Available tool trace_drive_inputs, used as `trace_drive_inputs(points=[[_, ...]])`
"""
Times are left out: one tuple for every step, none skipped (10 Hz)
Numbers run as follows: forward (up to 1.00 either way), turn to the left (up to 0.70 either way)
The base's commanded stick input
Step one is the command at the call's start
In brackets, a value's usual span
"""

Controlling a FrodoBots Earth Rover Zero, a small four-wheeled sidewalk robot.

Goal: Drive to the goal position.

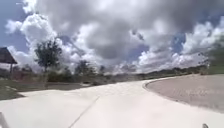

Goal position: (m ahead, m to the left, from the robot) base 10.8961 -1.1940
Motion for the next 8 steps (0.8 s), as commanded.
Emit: trace_drive_inputs(points=[[0.85,-0.01],[0.85,-0.09],[0.85,-0.34],[0.85,-0.34],[0.85,-0.08],[0.85,0.00],[0.85,0.00],[0.85,0.00]])
